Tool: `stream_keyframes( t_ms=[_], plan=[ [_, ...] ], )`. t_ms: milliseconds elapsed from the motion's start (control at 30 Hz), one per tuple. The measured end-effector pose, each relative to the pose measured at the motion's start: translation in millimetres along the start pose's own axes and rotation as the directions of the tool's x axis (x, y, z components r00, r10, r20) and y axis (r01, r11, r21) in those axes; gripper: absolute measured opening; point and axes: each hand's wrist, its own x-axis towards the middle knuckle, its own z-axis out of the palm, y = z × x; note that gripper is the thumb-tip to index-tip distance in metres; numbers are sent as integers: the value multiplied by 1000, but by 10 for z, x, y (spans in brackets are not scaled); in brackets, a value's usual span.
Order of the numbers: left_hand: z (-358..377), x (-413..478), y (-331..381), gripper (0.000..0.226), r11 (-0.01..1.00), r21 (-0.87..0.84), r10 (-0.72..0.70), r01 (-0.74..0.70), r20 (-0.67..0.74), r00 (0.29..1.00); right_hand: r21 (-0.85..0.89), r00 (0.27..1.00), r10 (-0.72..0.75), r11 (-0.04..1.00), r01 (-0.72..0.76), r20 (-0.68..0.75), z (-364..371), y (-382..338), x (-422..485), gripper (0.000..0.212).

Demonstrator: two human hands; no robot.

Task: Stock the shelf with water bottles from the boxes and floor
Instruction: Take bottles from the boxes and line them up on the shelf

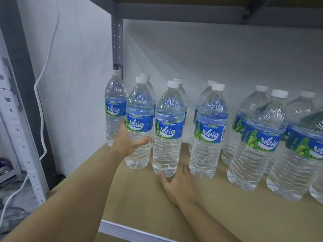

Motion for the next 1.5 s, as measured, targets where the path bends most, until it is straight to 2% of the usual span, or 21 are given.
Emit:
stream_keyframes(
  t_ms=[333, 633, 733, 800, 833, 967, 1100, 1167, 1267, 1367, 1500],
  plan=[
    [-8, -7, -15, 95, 1000, -12, -18, 18, 14, 1000, -12, 1000, -2, 1000, 2, 13, -14, -4, -13, 68],
    [-33, -71, 49, 104, 994, 65, -96, 94, 35, 995, -26, 1000, 2, 1000, -2, -2, -36, -26, -20, 68],
    [-104, -154, -15, 121, 980, 110, -175, 165, 85, 981, -29, 1000, 20, 999, -20, -2, -30, -38, -19, 71],
    [-183, -263, -65, 123, 969, 126, -227, 213, 110, 968, -18, 999, 28, 999, -28, -15, -30, -49, -31, 74],
    [-223, -328, -87, 115, 966, 123, -239, 226, 99, 966, -8, 999, 28, 1000, -28, -22, -32, -60, -37, 75],
    [-409, -715, -69, 58, 958, 185, -216, 218, -27, 976, -47, 1000, 17, 999, -18, -24, -91, -96, -56, 72],
    [-683, -1223, 25, 27, 962, 179, -210, 206, 4, 978, -157, 998, 22, 987, -31, -63, -159, -143, -205, 68],
    [-851, -1499, 73, 19, 962, 174, -220, 210, 36, 975, -156, 999, 45, 987, -48, -25, -187, -219, -371, 59],
    [-1097, -1944, 77, 15, 949, 232, -242, 213, 106, 964, 33, 999, -41, 999, 41, 22, -195, -417, -708, 41],
    [-1353, -2386, -122, 16, 917, 332, -283, 222, 147, 948, 233, 984, -172, 956, 177, -43, -117, -660, -1257, 34],
    [-1555, -2948, -488, 15, 871, 398, -357, 287, 114, 927, 432, 963, -249, 861, 270, -105, 158, -946, -2141, 22]
  ],
)
